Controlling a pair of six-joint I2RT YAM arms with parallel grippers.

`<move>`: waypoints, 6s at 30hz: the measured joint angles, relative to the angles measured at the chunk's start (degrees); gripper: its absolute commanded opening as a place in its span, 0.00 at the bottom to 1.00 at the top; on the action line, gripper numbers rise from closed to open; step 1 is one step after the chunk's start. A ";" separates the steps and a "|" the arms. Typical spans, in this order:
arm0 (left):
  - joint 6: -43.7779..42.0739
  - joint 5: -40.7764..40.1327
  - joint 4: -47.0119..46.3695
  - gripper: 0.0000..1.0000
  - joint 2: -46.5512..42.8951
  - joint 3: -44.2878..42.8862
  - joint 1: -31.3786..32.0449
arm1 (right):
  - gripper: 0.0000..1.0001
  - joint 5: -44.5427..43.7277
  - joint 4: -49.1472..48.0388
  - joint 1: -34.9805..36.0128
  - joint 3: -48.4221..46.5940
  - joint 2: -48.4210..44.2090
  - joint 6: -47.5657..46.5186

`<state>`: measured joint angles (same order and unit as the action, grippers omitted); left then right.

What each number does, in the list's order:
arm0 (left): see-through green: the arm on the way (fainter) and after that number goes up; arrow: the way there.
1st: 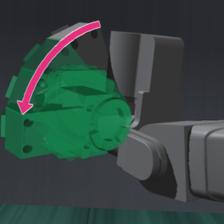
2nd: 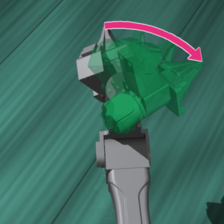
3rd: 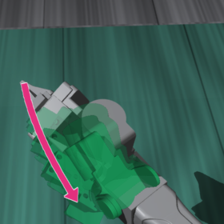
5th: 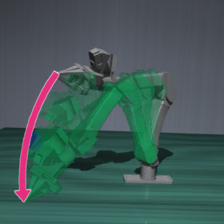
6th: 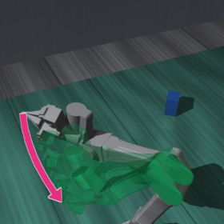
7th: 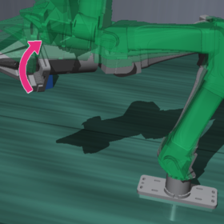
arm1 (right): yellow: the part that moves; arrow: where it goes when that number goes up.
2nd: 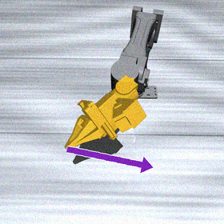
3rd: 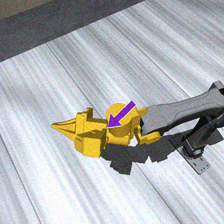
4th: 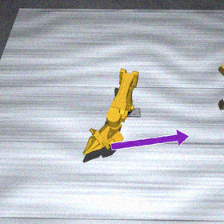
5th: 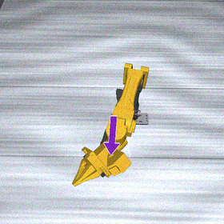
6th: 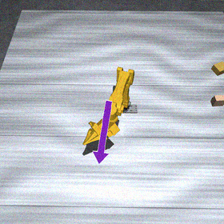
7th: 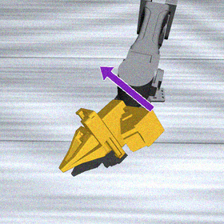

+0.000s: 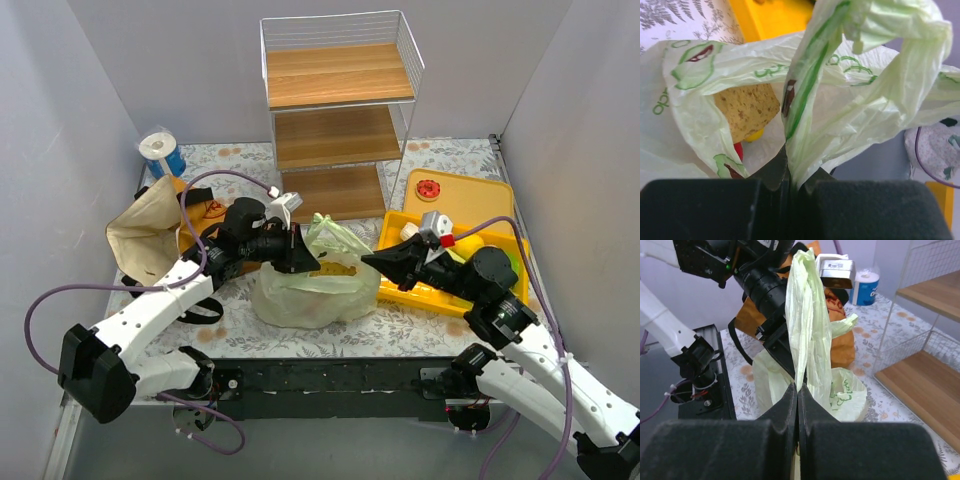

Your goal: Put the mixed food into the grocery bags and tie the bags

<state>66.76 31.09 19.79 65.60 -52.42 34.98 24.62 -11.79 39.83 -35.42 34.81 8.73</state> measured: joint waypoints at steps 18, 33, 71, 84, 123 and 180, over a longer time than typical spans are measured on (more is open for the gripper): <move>-7.58 10.58 0.98 0.18 7.69 -4.09 0.00 | 0.01 4.76 0.00 1.16 0.00 11.34 -0.42; -12.46 13.33 0.35 0.65 1.99 -2.38 0.00 | 0.01 3.15 -0.90 1.18 0.02 16.57 1.07; -12.68 10.67 -3.13 0.00 -3.34 2.58 0.00 | 0.11 1.16 -0.07 5.25 -2.08 21.20 -1.03; -15.58 7.10 -6.21 0.00 -3.48 3.78 0.00 | 0.87 -4.74 7.98 5.29 -10.88 17.94 3.23; -13.62 4.68 -9.14 0.00 -4.63 7.06 0.28 | 0.01 7.82 -6.08 7.96 -8.98 25.07 -0.81; -7.96 18.67 -3.82 0.25 -3.02 8.37 -3.52 | 0.01 -11.89 3.89 21.90 -2.89 24.74 -13.70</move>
<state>58.81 49.76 15.97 62.59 -44.05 31.46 12.73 -7.90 61.73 -38.30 59.55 -4.97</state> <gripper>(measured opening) 0.239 0.032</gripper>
